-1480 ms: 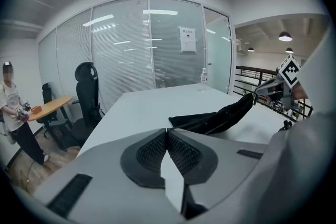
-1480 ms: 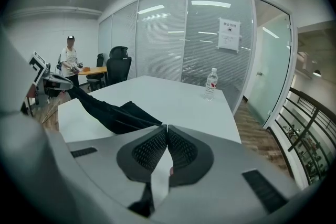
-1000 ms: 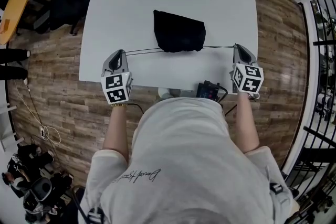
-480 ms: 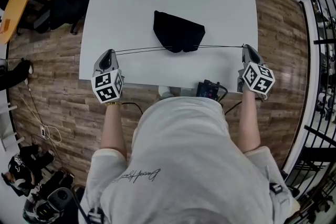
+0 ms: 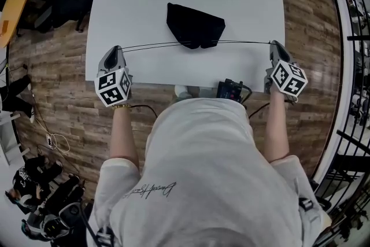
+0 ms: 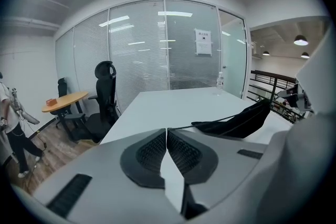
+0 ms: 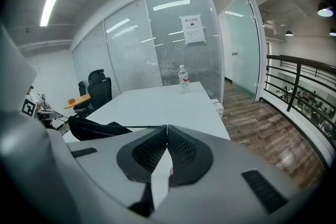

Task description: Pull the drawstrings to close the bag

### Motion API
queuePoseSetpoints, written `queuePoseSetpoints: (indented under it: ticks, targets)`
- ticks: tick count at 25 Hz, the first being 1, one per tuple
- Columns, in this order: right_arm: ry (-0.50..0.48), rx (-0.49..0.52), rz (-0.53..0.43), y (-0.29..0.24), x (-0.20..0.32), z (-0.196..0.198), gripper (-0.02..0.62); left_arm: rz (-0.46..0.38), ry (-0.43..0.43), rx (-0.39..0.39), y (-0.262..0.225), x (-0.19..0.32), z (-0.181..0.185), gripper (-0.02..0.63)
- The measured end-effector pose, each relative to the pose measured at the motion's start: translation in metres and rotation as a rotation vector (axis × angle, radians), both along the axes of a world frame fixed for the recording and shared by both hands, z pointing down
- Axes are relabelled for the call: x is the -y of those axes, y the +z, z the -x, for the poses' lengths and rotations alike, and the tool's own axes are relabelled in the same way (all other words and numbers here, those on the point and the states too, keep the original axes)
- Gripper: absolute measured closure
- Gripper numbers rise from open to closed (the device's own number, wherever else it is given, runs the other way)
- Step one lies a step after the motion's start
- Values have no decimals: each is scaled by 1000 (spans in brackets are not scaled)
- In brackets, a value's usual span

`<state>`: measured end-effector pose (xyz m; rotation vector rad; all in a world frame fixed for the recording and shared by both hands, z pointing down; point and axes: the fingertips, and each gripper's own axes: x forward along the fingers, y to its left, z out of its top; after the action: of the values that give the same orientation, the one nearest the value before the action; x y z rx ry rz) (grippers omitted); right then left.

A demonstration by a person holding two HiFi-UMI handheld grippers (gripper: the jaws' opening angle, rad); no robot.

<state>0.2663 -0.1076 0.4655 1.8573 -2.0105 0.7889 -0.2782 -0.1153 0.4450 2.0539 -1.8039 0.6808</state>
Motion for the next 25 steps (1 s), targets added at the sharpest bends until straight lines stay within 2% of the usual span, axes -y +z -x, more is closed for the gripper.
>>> queuePoseSetpoints:
  ticks: [9, 20, 25]
  targets:
    - [-35, -46, -11, -9, -3, 2, 569, 3, 9, -18, -5, -3, 0, 589]
    - [-27, -71, -32, -22, 2, -7, 569, -37, 56, 30, -15, 2, -14, 589]
    - [-24, -65, -57, -25, 4, -7, 570, -72, 78, 1, -21, 5, -24, 589]
